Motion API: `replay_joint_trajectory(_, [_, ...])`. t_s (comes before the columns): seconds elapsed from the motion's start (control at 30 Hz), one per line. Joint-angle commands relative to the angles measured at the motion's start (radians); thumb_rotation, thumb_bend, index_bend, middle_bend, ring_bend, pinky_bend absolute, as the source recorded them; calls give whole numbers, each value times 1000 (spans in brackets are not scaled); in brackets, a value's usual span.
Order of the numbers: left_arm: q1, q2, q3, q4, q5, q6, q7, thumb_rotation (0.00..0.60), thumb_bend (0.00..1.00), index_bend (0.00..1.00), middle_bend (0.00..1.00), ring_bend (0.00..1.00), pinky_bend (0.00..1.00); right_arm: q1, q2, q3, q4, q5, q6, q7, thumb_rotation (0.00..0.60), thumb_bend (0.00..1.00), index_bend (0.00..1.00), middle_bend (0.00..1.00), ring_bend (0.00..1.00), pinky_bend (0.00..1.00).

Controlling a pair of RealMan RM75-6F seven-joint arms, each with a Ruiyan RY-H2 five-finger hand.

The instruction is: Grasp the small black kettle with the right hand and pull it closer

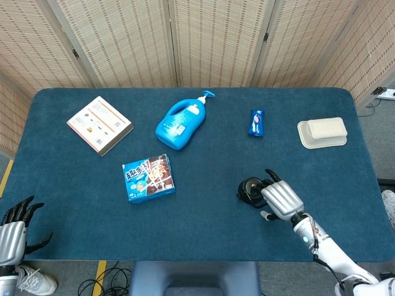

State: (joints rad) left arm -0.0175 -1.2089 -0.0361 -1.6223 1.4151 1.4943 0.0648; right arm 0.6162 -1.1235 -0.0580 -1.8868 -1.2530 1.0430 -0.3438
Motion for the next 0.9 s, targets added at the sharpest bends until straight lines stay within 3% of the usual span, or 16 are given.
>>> replay_joint_trajectory(0.03, [0,-1,-1,1,0,-1,-1,600,265,242,106,111,150,-5,-13,3,9,2,-6,-20,600,153,418,433,359,0])
replay_joint_trajectory(0.3, [2,-5,2,9,-3,-4,-6,600,265,242,106,111,150,-11,-36,13,30,32,-25,-58,600,159,466,478,389,0])
replay_joint_trajectory(0.9, [4,-12,3,17,-5,-10,-9,600,265,242,106,111,150,-13,-80,18,64,54,-50,-142,600,162,476,483,391,0])
